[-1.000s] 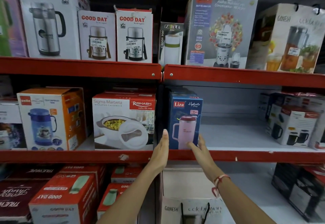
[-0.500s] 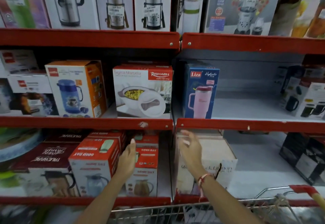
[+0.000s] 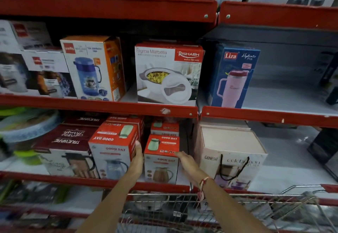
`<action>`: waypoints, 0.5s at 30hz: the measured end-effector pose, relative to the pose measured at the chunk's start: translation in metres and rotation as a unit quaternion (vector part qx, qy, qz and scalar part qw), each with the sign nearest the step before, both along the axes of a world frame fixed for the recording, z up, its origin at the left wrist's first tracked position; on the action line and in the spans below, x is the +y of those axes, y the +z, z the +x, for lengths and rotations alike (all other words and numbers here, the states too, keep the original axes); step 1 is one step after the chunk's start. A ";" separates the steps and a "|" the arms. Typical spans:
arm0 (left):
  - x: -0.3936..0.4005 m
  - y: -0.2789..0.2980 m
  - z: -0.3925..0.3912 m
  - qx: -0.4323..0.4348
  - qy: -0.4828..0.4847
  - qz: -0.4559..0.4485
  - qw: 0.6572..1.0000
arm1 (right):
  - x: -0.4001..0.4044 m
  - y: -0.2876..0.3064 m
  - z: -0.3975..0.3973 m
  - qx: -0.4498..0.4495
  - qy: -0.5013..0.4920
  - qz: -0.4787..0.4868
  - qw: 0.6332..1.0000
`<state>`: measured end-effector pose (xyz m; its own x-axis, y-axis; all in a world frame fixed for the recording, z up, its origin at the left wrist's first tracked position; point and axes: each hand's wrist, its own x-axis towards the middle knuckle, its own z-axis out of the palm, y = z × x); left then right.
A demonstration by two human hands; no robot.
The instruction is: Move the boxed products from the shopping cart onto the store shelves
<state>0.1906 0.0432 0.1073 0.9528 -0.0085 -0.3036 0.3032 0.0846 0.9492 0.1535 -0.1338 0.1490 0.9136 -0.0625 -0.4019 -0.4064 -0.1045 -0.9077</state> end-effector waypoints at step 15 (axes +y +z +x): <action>-0.011 0.070 -0.033 -0.098 -0.018 0.179 0.979 | -0.002 0.040 -0.015 -0.095 0.088 -0.108 0.986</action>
